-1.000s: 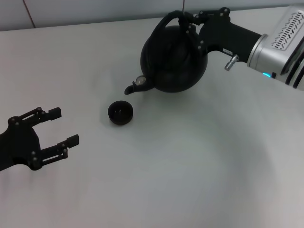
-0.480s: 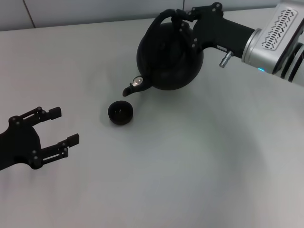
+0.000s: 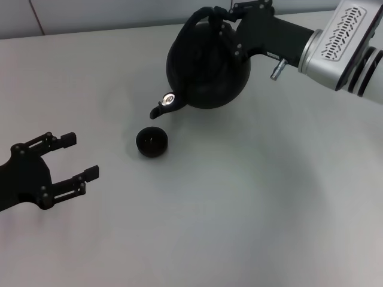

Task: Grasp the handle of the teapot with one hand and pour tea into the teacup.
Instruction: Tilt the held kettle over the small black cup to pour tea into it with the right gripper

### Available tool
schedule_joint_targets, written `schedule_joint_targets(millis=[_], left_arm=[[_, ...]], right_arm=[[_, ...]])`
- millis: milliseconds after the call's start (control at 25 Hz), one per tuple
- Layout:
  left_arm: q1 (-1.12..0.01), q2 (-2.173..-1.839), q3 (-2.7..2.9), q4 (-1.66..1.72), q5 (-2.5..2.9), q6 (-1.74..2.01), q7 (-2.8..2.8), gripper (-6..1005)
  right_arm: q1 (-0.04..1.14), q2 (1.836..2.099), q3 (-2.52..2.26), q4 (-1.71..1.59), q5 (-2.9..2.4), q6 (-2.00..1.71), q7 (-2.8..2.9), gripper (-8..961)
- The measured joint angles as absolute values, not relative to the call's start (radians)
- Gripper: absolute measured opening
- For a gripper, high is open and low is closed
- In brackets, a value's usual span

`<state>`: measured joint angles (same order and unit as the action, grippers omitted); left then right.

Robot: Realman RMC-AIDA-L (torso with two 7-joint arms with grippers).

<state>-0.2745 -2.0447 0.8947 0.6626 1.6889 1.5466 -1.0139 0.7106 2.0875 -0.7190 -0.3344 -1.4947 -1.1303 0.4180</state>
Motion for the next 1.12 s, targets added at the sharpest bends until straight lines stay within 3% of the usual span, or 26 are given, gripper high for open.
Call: schedule_joint_targets(millis=[1120], left_arm=[[-0.290,-2.045,0.897,0.663,1.694,1.507,-1.013,781]], right_arm=[[0.724,2.088,-0.741,-0.323,-1.488,-1.129,0.382,93]])
